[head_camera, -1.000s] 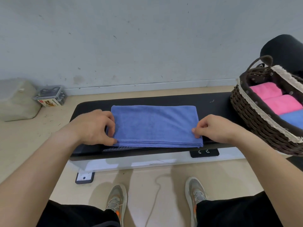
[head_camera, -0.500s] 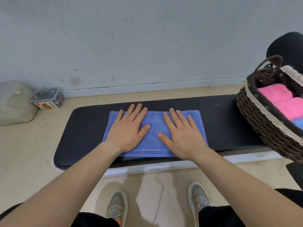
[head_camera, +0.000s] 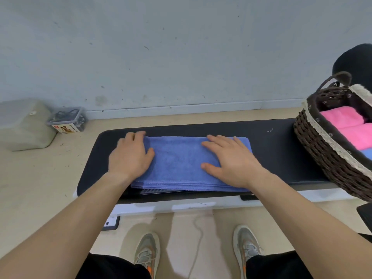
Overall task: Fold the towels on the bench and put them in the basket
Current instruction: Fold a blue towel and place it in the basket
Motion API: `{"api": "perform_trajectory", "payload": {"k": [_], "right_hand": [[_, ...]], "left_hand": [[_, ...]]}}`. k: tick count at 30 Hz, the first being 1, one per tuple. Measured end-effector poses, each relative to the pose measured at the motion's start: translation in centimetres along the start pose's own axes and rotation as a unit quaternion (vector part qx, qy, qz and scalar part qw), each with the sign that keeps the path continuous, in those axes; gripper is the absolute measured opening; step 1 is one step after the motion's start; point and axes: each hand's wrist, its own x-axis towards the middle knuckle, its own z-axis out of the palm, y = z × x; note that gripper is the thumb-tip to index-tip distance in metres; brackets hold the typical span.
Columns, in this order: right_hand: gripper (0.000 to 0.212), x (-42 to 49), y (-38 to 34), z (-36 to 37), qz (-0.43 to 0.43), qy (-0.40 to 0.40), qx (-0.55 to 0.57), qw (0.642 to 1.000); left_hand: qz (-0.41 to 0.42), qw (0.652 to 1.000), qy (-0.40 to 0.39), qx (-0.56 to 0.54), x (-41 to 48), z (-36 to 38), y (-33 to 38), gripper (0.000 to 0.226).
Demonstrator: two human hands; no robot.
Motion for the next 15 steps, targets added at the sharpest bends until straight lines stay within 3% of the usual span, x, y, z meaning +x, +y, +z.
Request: {"api": "perform_trajectory", "payload": {"k": [3,6,11,15], "right_hand": [[0.059,0.2,-1.3,-0.4,-0.053,-0.021,0.024,0.998],[0.057,0.7,-1.7,-0.1,-0.061,-0.048,0.039,0.996],[0.056,1.8,-1.6,-0.1,-0.07,-0.058,0.045,0.995],[0.055,2.6,-2.0,0.1,-0.065,-0.069,0.048,0.994]], "left_hand": [[-0.104,0.993,-0.042,0.032,0.4,-1.4,-0.2,0.053],[-0.107,0.99,-0.083,0.028,0.6,-1.6,-0.3,0.046],[-0.079,0.985,-0.093,-0.125,1.1,-2.2,-0.2,0.036],[-0.092,0.936,-0.075,-0.331,1.6,-3.9,-0.3,0.024]]}}
